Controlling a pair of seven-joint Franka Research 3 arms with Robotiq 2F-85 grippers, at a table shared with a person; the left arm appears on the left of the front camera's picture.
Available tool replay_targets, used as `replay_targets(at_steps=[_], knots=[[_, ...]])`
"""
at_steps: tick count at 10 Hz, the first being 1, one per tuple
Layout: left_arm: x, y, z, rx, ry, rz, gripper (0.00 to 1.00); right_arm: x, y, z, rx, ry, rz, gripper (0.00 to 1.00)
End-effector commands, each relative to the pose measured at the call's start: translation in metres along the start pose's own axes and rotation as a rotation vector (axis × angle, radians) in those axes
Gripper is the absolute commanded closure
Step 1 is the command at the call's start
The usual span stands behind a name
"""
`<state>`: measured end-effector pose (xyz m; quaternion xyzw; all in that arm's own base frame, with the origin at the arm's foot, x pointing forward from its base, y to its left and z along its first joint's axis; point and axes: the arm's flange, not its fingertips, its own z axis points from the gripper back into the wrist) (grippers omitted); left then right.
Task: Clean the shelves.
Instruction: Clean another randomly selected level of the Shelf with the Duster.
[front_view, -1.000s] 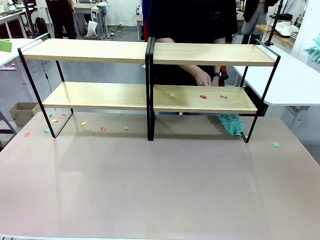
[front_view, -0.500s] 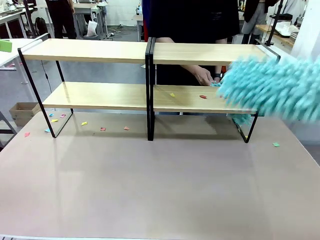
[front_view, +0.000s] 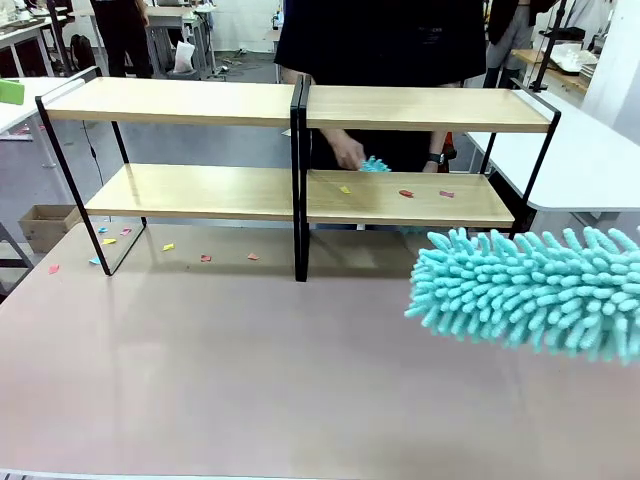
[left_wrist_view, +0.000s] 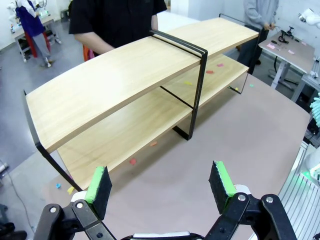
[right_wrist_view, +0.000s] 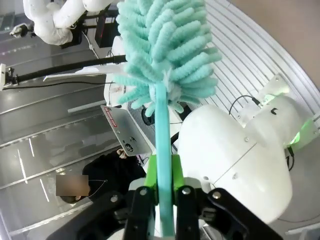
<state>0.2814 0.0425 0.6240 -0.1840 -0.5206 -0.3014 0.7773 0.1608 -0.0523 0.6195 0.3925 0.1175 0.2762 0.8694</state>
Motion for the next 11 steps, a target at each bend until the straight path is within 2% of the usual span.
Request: replay_targets(at_steps=[1,2,3,5,6,7,8,9,10,11], knots=[[0.000,0.000,0.000,-0.004,0.003,-0.001,0.00,0.054,0.006,-0.030,-0.058,-0.054,0.015,0.88],[0.000,0.000,0.000,-0.004,0.003,-0.001,0.00,0.093,0.007,-0.048,-0.056,-0.042,0.075,0.88],[0.000,0.000,0.000,-0.004,0.003,-0.001,0.00,0.123,0.008,-0.057,-0.119,-0.150,0.053,0.88],[0.000,0.000,0.000,-0.004,0.003,-0.001,0.00,0.171,0.014,-0.075,-0.171,-0.248,0.075,0.88],[0.000,0.000,0.000,-0.004,0.003,-0.001,0.00,0.186,0.017,-0.083,-0.192,-0.199,0.080,0.88],[0.000,0.000,0.000,-0.004,0.003,-0.001,0.00,0.160,0.012,-0.071,-0.151,-0.177,0.036,0.88],[0.000,0.000,0.000,-0.004,0.003,-0.001,0.00,0.160,0.012,-0.071,-0.151,-0.177,0.036,0.88],[0.000,0.000,0.000,-0.004,0.003,-0.001,0.00,0.183,0.015,-0.083,-0.188,-0.195,0.044,0.88],[0.000,0.000,0.000,-0.004,0.003,-0.001,0.00,0.181,0.008,-0.081,-0.210,-0.382,0.046,0.88],[0.000,0.000,0.000,-0.004,0.003,-0.001,0.00,0.191,-0.004,-0.081,-0.254,-0.480,0.017,0.88]])
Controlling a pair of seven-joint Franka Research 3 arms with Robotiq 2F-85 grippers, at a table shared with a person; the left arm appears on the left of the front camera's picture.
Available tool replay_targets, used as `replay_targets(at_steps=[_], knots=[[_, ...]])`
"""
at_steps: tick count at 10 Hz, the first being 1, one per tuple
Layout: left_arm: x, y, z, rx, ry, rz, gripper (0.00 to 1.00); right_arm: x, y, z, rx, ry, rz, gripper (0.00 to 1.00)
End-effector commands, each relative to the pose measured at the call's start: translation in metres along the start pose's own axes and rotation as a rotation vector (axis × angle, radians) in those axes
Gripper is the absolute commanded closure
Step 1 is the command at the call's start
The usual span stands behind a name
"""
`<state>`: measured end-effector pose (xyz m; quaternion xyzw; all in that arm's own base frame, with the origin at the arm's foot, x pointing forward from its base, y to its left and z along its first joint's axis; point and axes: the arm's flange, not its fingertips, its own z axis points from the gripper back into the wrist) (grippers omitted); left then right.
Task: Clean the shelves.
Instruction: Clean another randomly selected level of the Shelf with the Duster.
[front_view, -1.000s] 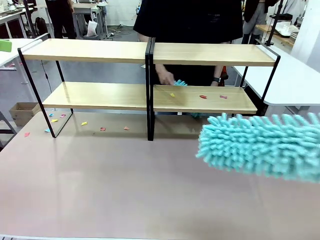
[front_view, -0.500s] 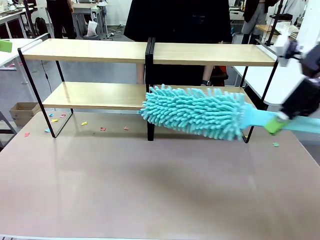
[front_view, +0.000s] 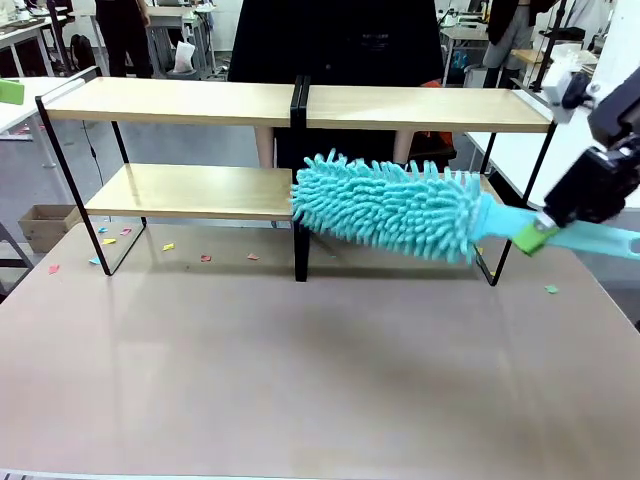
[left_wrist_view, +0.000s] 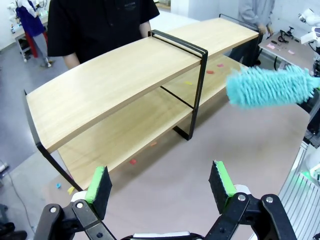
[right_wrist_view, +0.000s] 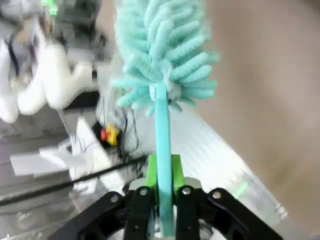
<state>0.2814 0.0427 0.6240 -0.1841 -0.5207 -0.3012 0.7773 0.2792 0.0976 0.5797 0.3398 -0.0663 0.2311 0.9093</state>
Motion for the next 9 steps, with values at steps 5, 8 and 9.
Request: replay_targets(at_steps=[5,8,9], knots=[[0.000,0.000,0.000,-0.004,0.003,-0.001,0.00,0.039,-0.039,-0.042,-0.066,-0.166,-0.097,0.88],[0.000,0.000,0.000,-0.004,0.003,-0.001,0.00,0.053,-0.053,-0.057,-0.065,-0.142,-0.132,0.88],[0.000,0.000,0.000,-0.004,0.003,-0.001,0.00,0.057,-0.053,-0.064,-0.063,-0.156,-0.137,0.88]])
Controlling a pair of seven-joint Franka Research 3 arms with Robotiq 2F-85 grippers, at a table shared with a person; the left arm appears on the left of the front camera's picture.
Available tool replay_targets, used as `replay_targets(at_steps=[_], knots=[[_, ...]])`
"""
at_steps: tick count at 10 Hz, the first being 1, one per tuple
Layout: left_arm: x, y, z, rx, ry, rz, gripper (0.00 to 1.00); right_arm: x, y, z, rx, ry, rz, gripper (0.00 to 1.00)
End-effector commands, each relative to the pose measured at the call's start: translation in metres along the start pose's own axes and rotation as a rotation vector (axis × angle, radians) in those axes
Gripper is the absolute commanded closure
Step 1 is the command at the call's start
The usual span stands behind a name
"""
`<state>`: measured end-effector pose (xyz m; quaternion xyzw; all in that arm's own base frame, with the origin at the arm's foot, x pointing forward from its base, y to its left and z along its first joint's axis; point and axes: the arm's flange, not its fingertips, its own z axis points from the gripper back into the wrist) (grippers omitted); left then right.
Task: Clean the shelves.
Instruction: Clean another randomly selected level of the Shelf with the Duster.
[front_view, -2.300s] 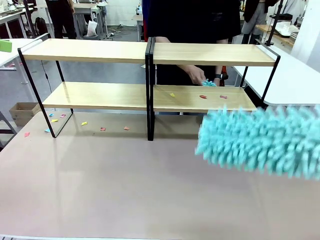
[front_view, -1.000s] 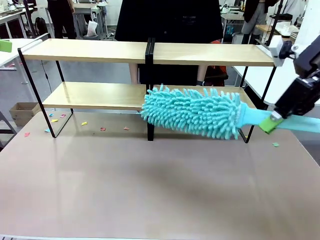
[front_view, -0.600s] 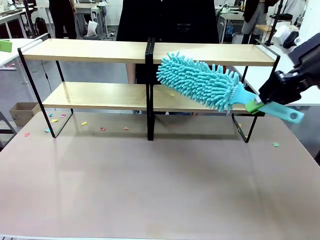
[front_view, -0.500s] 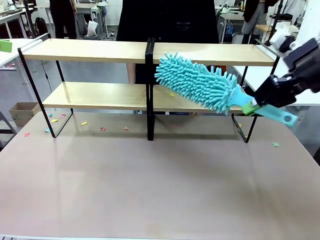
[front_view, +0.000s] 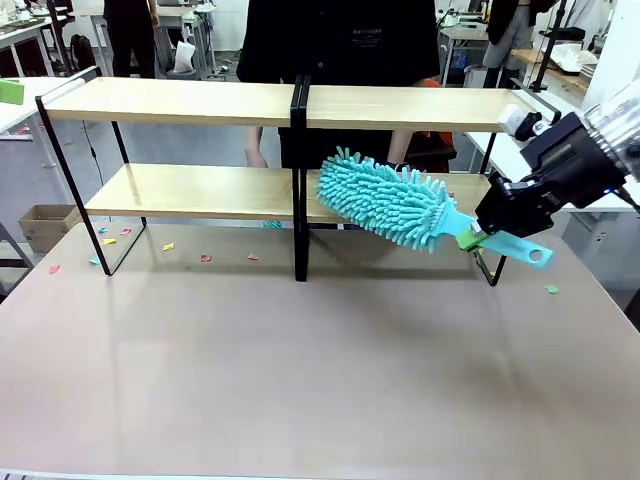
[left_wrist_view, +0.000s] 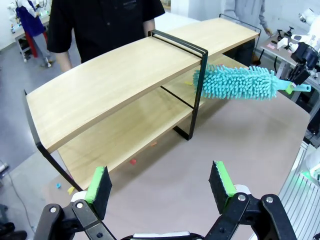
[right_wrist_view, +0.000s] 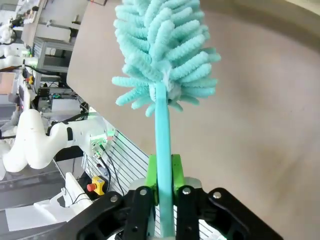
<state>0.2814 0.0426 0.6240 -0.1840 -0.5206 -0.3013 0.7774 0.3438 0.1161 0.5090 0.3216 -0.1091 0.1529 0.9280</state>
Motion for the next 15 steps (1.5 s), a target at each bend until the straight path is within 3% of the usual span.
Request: replay_targets(at_steps=[1,5,8,12,15], knots=[[0.000,0.000,0.000,-0.004,0.003,-0.001,0.00,0.018,0.009,-0.013,0.014,-0.056,-0.030,0.88],[0.000,0.000,0.000,-0.004,0.003,-0.001,0.00,0.042,0.037,-0.060,-0.046,-0.222,-0.049,0.88],[0.000,0.000,0.000,-0.004,0.003,-0.001,0.00,0.042,0.031,-0.085,-0.156,-0.192,-0.119,0.88],[0.000,0.000,0.000,-0.004,0.003,-0.001,0.00,0.036,0.004,-0.057,-0.352,-0.226,-0.238,0.88],[0.000,0.000,0.000,-0.004,0.003,-0.001,0.00,0.022,-0.024,0.001,-0.505,-0.270,-0.466,0.88]])
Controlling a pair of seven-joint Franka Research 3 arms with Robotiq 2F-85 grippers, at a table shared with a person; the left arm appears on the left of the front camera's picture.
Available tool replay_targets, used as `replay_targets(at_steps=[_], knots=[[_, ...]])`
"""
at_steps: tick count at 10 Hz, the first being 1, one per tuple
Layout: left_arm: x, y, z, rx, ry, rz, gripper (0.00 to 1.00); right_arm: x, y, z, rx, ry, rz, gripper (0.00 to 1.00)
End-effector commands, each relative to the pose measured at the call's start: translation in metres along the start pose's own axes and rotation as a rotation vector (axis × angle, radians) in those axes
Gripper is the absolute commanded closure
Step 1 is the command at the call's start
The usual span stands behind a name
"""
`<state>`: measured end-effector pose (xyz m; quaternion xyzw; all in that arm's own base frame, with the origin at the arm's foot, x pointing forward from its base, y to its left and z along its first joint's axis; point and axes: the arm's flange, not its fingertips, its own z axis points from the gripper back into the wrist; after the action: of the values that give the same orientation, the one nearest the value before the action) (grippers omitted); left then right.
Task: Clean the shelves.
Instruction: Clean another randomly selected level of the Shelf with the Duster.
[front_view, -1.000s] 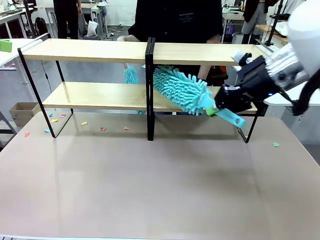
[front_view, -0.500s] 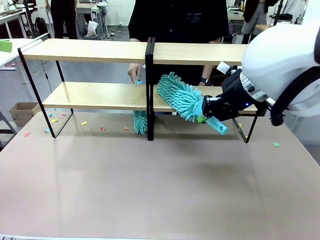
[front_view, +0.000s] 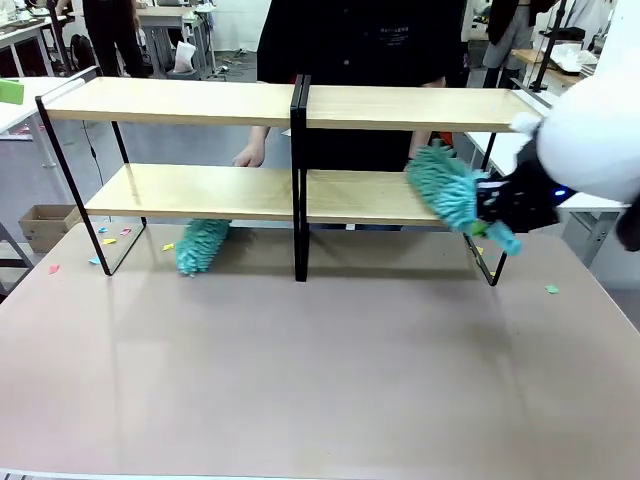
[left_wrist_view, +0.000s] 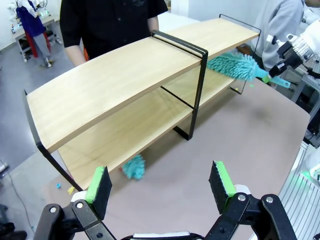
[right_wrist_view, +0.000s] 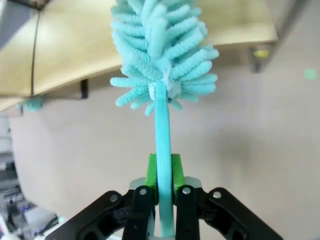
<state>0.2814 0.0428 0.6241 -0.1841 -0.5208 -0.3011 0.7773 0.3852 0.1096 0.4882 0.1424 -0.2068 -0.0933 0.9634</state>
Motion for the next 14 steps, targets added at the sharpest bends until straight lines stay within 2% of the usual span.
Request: replay_targets(at_steps=[1,2,3,4,5,6,7,9,11,13,14], knots=[[0.000,0.000,0.000,-0.004,0.003,-0.002,0.00,-0.004,-0.018,0.037,-0.111,0.001,-0.120,0.88],[0.000,0.000,0.000,-0.004,0.003,-0.002,0.00,-0.007,-0.024,0.047,-0.123,-0.024,-0.121,0.88],[0.000,0.000,0.000,-0.004,0.003,-0.002,0.00,-0.012,-0.022,0.058,-0.063,-0.096,-0.053,0.88],[0.000,0.000,0.000,-0.004,0.003,-0.002,0.00,-0.019,-0.012,0.064,0.126,-0.111,0.090,0.88],[0.000,0.000,0.000,-0.004,0.003,-0.002,0.00,-0.027,-0.001,0.063,0.339,-0.008,0.206,0.88],[0.000,0.000,0.000,-0.004,0.003,-0.002,0.00,-0.031,0.005,0.062,0.451,0.090,0.260,0.88],[0.000,0.000,0.000,-0.004,0.003,-0.002,0.00,-0.031,0.005,0.061,0.514,0.153,0.261,0.88],[0.000,0.000,0.000,-0.004,0.003,-0.002,0.00,-0.030,-0.002,0.063,0.620,0.347,0.275,0.88],[0.000,0.000,0.000,-0.004,0.003,-0.002,0.00,-0.027,-0.040,0.099,0.730,0.651,0.408,0.88],[0.000,0.000,0.000,-0.004,0.003,-0.002,0.00,-0.031,-0.103,0.142,0.761,0.734,0.405,0.88],[0.000,0.000,0.000,-0.004,0.003,-0.002,0.00,-0.039,-0.133,0.158,0.720,0.755,0.412,0.88]])
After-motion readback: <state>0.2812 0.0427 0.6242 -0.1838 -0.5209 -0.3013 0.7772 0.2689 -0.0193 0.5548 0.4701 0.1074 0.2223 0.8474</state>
